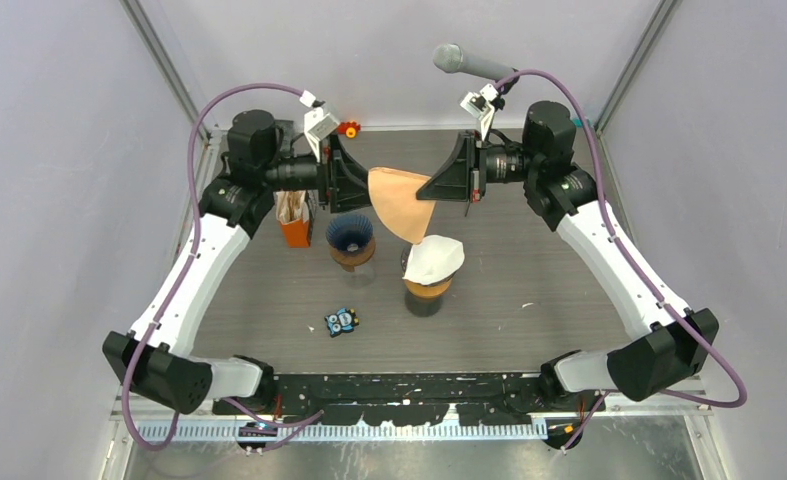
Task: Place the coffee filter in the dripper
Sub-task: Place the coffee filter in the coffee dripper.
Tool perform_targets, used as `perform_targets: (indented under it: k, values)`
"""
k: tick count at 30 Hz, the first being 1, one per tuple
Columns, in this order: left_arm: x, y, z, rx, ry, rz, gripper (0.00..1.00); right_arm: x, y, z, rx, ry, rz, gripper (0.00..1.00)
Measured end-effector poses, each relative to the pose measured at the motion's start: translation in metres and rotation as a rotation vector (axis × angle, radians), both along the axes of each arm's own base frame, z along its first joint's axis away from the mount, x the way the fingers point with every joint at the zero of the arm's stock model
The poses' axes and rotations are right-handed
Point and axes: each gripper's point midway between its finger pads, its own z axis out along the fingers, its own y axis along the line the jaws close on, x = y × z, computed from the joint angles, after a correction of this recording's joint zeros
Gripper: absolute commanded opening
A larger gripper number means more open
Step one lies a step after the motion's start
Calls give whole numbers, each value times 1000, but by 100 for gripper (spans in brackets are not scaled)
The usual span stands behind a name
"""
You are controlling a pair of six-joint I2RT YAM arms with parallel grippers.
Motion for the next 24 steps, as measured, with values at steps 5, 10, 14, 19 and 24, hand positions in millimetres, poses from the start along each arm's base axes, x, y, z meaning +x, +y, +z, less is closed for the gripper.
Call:
perform_targets:
  k: [5, 10, 14, 19, 24]
  values:
    - [-10, -15, -5, 2, 38, -51, 45, 3, 1, -2, -3, 10, -5, 1]
    - [-15, -20, -3, -7, 56, -71, 29, 5, 1, -3, -3, 10, -10, 1]
    - [-15, -21, 0, -21, 62, -71, 22, 6, 1, -3, -3, 9, -18, 1]
    - [-18, -21, 1, -43, 86, -63, 6, 8, 2, -4, -2, 9, -30, 6]
    - [-10, -22, 5, -60, 114, -12, 0, 13, 3, -9, -5, 22, -49, 49]
